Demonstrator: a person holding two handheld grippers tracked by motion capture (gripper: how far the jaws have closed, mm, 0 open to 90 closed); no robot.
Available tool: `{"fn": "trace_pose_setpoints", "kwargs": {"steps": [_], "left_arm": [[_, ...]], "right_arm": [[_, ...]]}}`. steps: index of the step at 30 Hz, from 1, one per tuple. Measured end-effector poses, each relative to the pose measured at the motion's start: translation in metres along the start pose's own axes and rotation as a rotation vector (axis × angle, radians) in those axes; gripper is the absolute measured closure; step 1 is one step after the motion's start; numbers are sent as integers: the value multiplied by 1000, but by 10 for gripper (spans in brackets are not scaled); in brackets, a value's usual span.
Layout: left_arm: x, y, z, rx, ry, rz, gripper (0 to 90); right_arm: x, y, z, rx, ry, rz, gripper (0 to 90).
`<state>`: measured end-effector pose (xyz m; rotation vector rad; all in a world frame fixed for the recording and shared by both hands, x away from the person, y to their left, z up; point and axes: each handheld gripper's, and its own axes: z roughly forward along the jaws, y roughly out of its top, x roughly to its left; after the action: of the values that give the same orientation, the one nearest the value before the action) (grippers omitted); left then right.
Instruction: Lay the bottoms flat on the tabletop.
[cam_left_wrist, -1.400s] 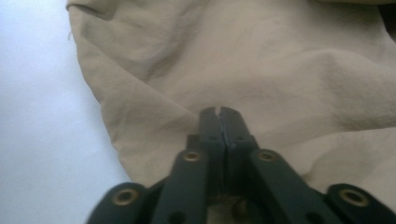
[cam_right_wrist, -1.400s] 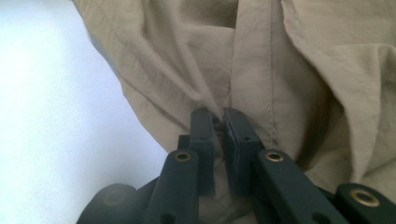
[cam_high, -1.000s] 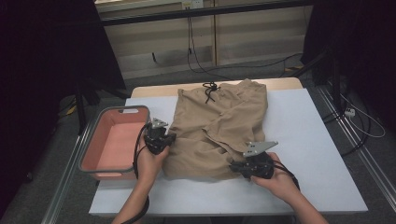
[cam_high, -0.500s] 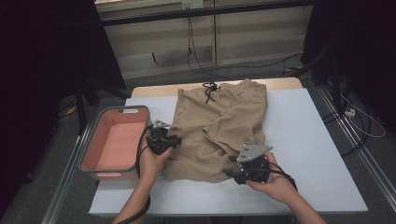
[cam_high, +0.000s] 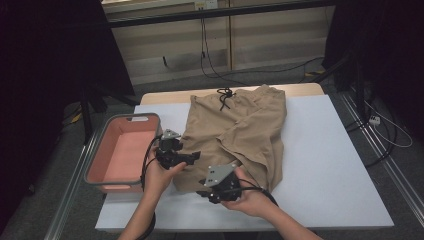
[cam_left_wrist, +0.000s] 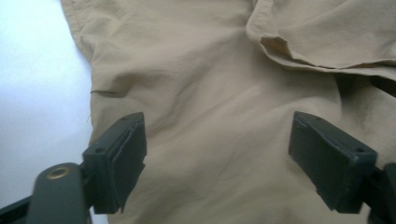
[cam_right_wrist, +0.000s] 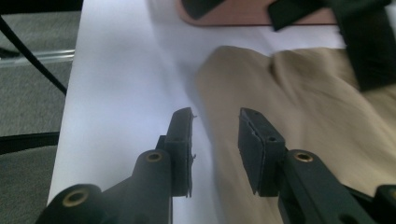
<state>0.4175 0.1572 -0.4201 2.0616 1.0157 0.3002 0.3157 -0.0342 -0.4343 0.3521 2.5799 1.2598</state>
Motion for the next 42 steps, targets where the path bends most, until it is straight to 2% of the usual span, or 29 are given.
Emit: {"fn": "trace_pose_setpoints", "kwargs": {"steps": [3,5,7,10,11,13,16,19,20,21,22,23,27,35,39,42], "left_arm": [[0,0,-3,-3,-3,-4,178],[0,-1,-4,-8,2,-11,175],[1,-2,-6,1,0,-8,171],[1,-2,-8,-12,1,-13,168],[1,-2,-9,-8,-1,-8,167],[0,-1,-11,-14,-4,-6,167],[0,-2,-12,-17,-4,-11,167],[0,-2,-13,-29,-2,-20,167],[0,-3,-14,-27,-2,-23,167],[1,-2,-15,-20,-1,-5,167],[1,-2,-14,-30,-2,-18,167],[1,-2,-15,-27,0,-10,167],[2,-1,-17,-33,2,-2,167],[4,0,-22,-36,9,-4,167],[5,-1,-21,-31,12,-1,167],[5,-2,-19,-20,14,-2,167]], "right_arm": [[-2,0,16,27,17,9,623],[-7,-4,24,53,6,31,602],[-14,-8,28,63,4,60,577],[-21,-14,32,92,3,82,551],[-23,-15,32,85,11,96,558],[-26,-16,32,80,5,116,660],[-31,-18,32,72,-19,152,723],[-37,-21,32,63,-43,163,870],[-39,-21,32,60,-45,182,880],[-40,-22,32,55,-40,194,888],[-40,-22,31,58,-50,196,892],[-40,-21,31,59,-59,198,893],[-37,-19,26,56,-3,226,896],[-14,-4,11,-47,202,280,898],[-7,-5,13,-40,222,271,897],[1,-8,22,6,195,225,897]]}}
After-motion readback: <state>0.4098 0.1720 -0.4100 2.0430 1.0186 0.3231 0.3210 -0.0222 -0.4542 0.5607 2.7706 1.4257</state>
